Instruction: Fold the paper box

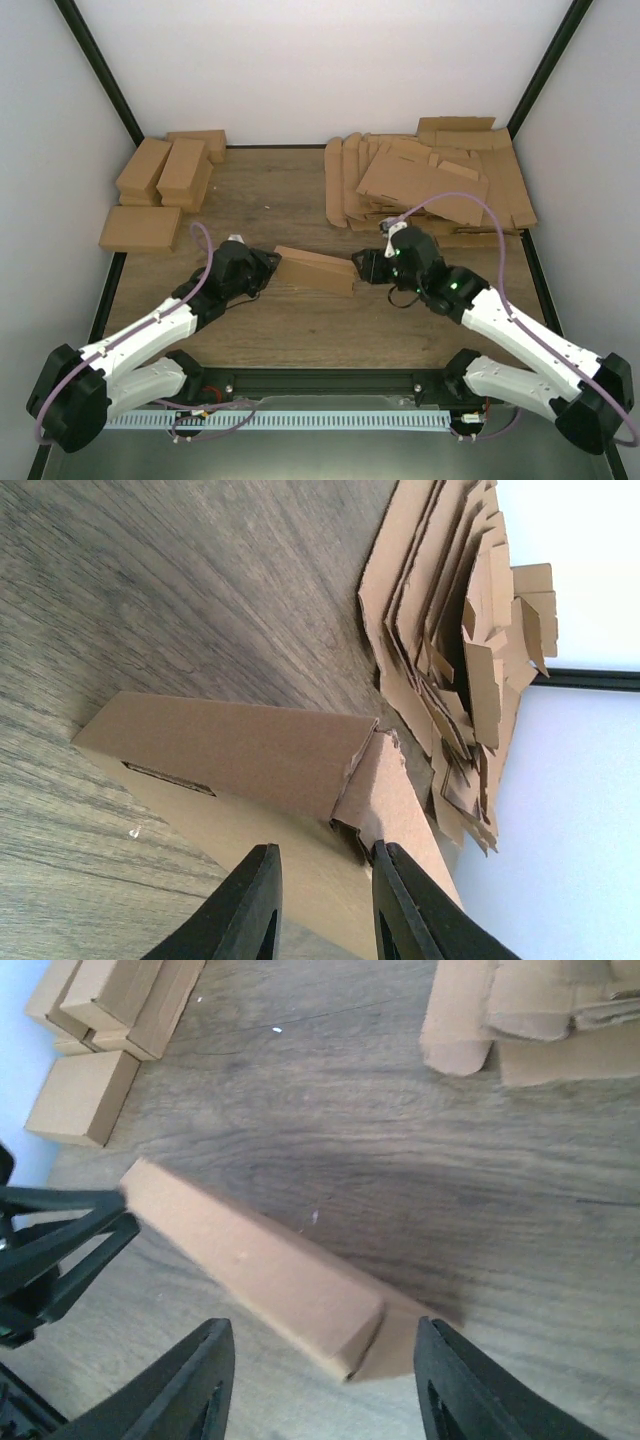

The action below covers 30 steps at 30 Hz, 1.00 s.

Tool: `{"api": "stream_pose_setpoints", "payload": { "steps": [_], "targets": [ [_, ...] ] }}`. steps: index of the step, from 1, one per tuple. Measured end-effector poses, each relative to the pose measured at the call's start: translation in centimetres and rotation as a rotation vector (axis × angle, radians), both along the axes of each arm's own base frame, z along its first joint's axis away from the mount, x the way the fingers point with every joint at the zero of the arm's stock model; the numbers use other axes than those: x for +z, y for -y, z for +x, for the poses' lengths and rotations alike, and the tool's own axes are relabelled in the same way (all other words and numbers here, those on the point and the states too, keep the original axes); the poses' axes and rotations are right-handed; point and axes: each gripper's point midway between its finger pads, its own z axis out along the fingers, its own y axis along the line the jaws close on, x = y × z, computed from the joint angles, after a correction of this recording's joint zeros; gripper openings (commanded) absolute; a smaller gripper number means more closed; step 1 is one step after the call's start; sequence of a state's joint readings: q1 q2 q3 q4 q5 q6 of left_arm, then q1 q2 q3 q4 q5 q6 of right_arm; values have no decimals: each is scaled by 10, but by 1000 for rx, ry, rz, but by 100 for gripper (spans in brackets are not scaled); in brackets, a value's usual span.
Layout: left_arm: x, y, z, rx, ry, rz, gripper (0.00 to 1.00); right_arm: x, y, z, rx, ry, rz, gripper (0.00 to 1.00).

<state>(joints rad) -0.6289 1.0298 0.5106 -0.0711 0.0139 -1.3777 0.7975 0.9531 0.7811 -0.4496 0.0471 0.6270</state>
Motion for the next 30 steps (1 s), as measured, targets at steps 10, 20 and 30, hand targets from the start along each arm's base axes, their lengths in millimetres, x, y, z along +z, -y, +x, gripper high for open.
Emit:
{"api": "stream_pose_setpoints", "payload": {
  "steps": [10,20,30],
  "targets": [
    [0,0,1,1,-5,8,27,-27,-1,18,19,-191,94,34],
    [-2,1,2,0,-9,10,27,-40,-4,12,48,-245,140,29],
    [-3,2,3,-2,-10,8,27,-52,-6,10,50,-264,166,21]
  ]
}}
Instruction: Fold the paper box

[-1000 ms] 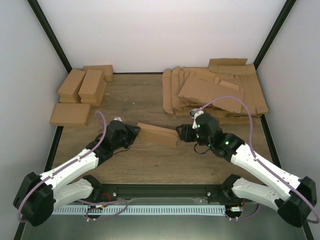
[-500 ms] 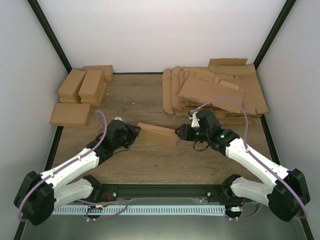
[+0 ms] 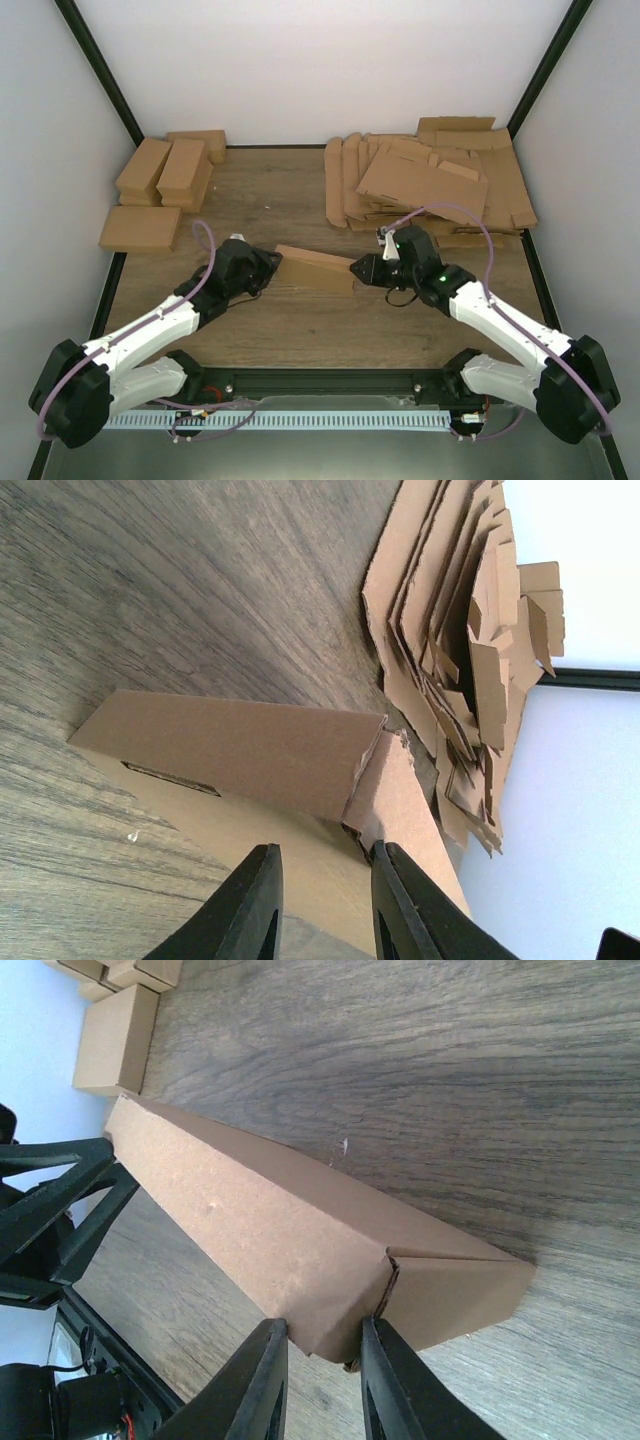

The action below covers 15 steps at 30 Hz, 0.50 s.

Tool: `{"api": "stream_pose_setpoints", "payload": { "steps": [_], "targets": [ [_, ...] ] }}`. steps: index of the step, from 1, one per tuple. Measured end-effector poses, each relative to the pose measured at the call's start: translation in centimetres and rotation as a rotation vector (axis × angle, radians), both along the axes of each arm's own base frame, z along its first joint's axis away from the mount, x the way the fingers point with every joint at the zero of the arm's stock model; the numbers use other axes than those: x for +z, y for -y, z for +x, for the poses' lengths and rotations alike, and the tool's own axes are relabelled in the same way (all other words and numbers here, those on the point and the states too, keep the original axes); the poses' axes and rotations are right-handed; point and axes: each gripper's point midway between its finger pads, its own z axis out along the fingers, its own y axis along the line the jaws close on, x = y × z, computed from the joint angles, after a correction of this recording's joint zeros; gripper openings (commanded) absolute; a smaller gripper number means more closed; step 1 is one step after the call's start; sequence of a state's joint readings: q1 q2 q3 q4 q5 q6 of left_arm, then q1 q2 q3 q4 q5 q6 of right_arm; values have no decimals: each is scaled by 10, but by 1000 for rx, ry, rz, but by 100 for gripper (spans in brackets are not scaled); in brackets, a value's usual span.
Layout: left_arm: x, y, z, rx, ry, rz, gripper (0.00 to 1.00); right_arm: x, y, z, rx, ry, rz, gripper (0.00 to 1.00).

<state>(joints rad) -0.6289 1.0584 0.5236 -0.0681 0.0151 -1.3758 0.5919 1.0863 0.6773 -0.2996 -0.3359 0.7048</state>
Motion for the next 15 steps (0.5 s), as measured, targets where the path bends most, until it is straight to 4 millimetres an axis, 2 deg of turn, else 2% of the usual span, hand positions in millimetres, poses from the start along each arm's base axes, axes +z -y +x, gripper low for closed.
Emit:
{"api": "stream_pose_setpoints", "payload": {
  "steps": [2,6,10,12,15],
  "targets": [
    [-1,0,0,1,-1,0,27,-1,0,-2,0,10,23,23],
    [-1,0,0,2,2,-1,27,-8,-1,-8,5,10,70,32],
    [-4,0,0,4,6,-8,26,-56,11,-37,15,-135,27,41],
    [-4,0,0,6,8,-12,26,-68,16,-46,13,-187,2,42],
    [-4,0,1,6,10,-13,26,-60,17,-45,15,-184,2,42]
  ]
}}
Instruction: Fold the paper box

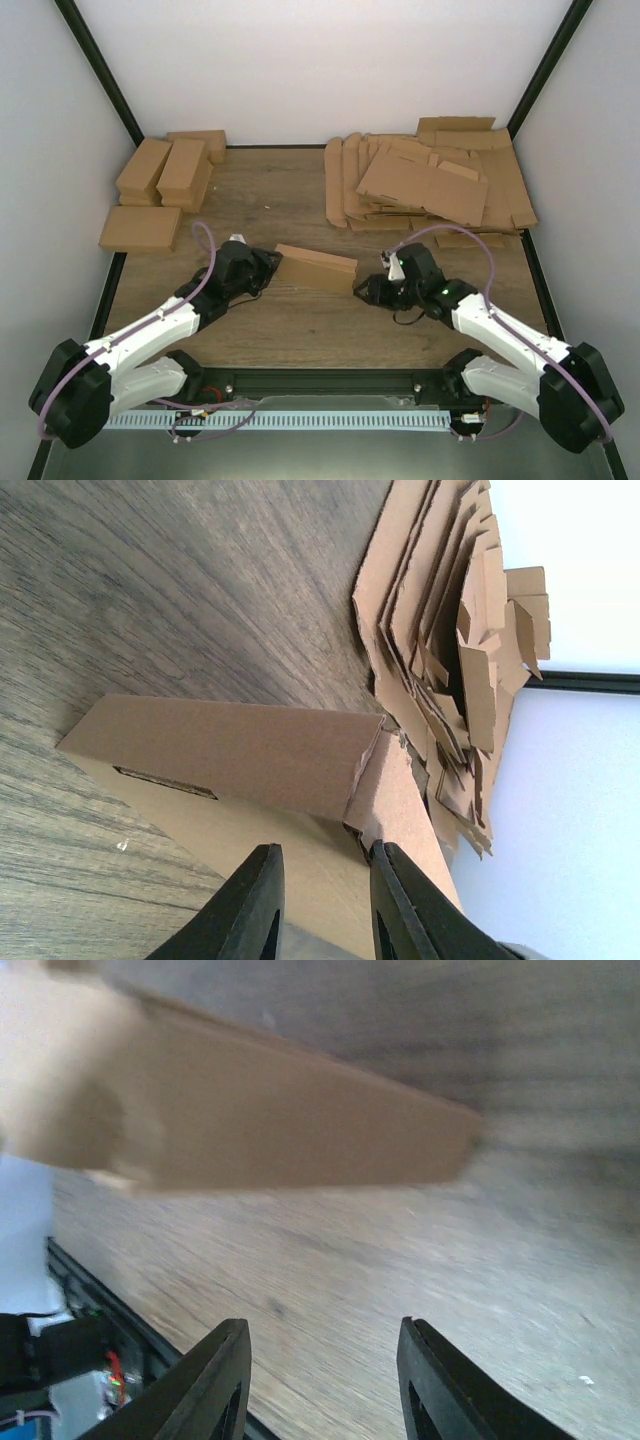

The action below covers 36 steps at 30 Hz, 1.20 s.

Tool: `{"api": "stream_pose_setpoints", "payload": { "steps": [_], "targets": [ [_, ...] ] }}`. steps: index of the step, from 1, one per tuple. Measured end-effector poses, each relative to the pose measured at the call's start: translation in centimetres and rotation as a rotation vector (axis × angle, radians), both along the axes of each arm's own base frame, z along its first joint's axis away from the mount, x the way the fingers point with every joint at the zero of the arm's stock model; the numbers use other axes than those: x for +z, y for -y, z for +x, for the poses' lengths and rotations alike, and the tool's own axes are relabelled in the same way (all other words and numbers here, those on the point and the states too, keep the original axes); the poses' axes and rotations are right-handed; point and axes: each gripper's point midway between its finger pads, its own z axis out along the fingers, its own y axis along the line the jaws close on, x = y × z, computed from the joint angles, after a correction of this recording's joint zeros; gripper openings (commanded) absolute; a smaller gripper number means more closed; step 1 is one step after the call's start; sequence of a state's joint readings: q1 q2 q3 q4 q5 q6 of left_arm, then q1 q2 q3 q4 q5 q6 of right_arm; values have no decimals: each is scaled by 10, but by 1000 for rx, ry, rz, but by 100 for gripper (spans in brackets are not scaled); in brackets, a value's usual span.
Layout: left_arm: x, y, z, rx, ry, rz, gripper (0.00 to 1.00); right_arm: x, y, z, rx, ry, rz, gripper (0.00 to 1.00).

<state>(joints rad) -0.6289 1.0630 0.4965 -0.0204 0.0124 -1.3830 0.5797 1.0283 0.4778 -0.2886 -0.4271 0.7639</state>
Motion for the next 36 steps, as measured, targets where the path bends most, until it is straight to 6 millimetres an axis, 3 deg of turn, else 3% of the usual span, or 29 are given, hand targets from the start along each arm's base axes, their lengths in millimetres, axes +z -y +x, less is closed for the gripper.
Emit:
{"api": "stream_pose_setpoints", "payload": {
  "steps": [3,6,7,9,10,15,22,36],
  "targets": [
    [0,0,0,1,1,1,26,34,-5,14,2,63,38,38],
    [1,0,1,2,0,2,26,85,-14,34,12,165,123,22],
    [1,0,1,2,0,3,26,98,-16,39,20,195,152,12],
    [1,0,1,2,-1,4,26,114,-18,46,34,226,204,1],
    [1,0,1,2,-2,4,26,117,-19,50,38,224,228,1],
    [0,0,0,2,-3,5,26,102,-29,61,71,155,282,1],
    [0,0,0,2,-2,4,26,71,-33,51,95,67,333,1],
    [1,0,2,3,-2,5,26,74,-35,58,106,75,382,1]
  ]
}}
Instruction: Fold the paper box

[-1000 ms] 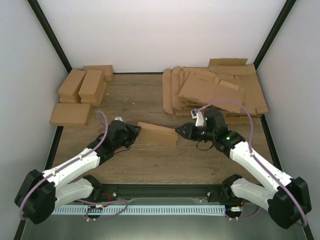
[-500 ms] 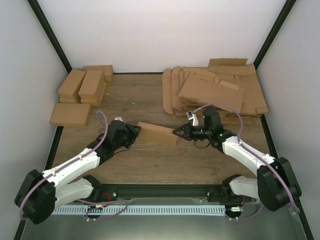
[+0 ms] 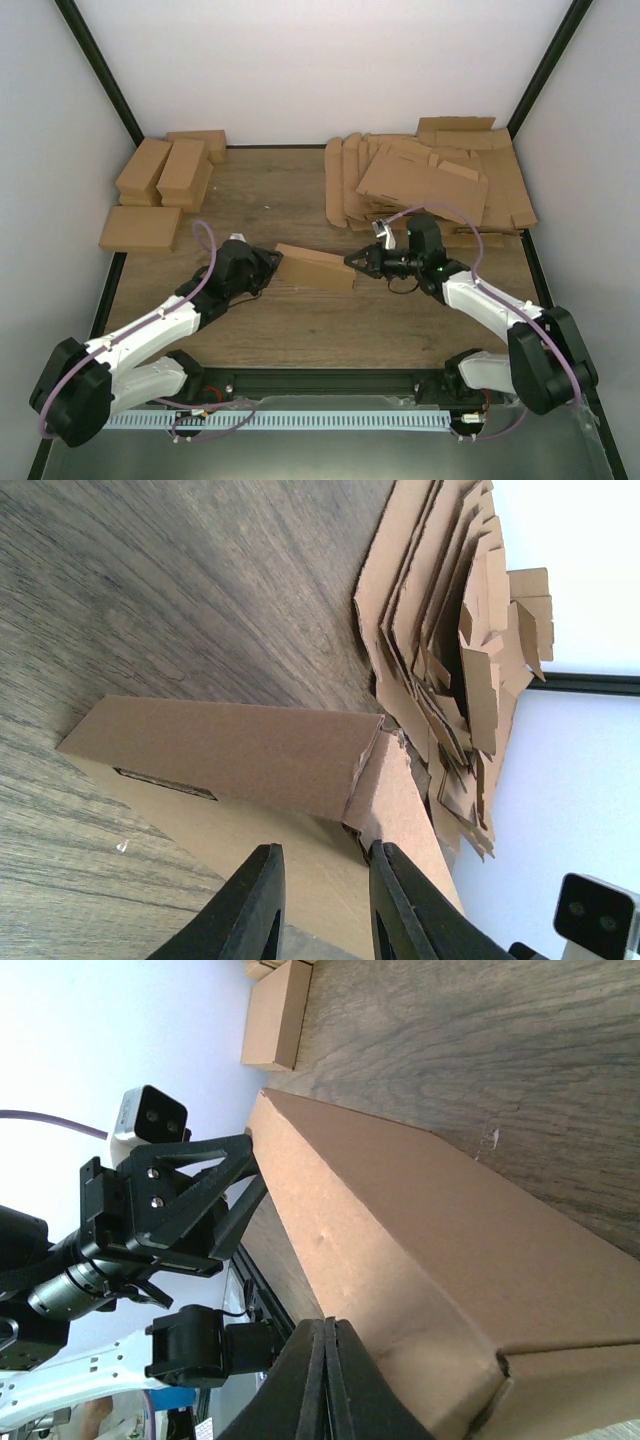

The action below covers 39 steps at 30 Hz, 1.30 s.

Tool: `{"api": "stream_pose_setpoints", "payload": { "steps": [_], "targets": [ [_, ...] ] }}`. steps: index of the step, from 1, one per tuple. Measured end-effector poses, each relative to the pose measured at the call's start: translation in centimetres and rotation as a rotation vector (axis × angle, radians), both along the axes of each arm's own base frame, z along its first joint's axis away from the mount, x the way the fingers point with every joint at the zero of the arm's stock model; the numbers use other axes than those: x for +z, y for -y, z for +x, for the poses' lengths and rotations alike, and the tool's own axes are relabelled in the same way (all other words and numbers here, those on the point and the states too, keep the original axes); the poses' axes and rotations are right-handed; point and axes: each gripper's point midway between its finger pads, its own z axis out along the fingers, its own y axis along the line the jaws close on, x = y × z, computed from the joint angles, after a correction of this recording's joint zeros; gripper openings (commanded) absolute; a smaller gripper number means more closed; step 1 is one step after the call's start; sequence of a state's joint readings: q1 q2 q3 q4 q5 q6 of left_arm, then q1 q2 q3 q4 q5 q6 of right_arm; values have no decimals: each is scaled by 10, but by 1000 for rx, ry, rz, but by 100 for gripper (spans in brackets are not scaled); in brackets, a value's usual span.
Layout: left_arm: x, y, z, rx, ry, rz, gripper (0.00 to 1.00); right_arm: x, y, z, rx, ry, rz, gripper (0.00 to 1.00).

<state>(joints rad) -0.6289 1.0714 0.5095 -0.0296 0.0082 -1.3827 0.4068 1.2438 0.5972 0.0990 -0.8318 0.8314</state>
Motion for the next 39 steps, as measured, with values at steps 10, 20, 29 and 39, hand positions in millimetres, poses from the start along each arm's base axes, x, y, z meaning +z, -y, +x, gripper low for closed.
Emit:
{"api": "stream_pose_setpoints", "payload": {
  "steps": [10,20,29,39],
  "targets": [
    [-1,0,-1,-1,-3,2,22,-22,0,-13,41,38,64,1],
    [5,-8,-5,-1,7,43,20,11,5,0,16,87,-36,1],
    [-6,-23,-17,-17,-30,147,68,53,6,16,-7,220,-163,1],
    [94,-26,4,-157,223,405,34,24,-7,6,6,208,-354,2]
  ]
}}
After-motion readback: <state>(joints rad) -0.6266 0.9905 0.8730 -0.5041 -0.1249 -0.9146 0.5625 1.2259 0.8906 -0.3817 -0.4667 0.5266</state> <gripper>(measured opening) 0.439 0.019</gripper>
